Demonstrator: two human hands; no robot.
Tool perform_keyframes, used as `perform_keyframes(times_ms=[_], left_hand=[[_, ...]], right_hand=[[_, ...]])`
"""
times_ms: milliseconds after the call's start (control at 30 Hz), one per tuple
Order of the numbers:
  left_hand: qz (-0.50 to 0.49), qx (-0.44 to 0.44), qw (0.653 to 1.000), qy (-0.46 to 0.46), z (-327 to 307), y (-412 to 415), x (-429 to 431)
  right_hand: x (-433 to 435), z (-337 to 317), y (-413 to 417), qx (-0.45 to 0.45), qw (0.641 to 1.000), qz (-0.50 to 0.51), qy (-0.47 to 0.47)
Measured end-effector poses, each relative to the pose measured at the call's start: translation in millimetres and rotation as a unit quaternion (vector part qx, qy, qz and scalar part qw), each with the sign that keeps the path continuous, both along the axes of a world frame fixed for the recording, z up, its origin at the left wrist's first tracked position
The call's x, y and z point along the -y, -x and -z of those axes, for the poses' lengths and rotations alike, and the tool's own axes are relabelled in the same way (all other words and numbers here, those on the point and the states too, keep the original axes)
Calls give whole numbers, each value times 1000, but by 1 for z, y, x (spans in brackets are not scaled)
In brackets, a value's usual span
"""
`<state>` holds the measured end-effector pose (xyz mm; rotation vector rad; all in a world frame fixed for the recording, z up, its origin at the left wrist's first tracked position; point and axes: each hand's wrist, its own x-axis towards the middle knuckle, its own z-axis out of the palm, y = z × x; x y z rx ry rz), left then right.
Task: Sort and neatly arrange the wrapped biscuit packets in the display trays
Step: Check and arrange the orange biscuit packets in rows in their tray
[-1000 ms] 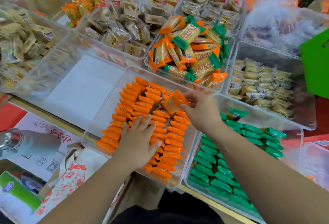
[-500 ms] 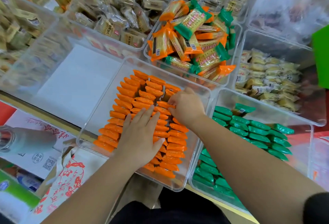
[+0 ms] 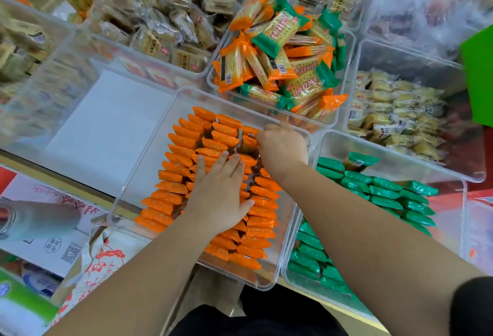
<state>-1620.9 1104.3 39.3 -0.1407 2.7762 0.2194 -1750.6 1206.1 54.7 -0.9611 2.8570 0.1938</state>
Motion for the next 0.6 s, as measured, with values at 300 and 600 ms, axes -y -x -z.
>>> perform_keyframes(times_ms=[300, 600], left_hand=[[-53, -20, 991, -121, -12, 2, 9], [-393, -73, 699, -592, -87, -36, -9]], right_hand=[[-35, -48, 1, 103, 933, 131, 319], [-104, -110, -78, 249, 797, 209, 509]])
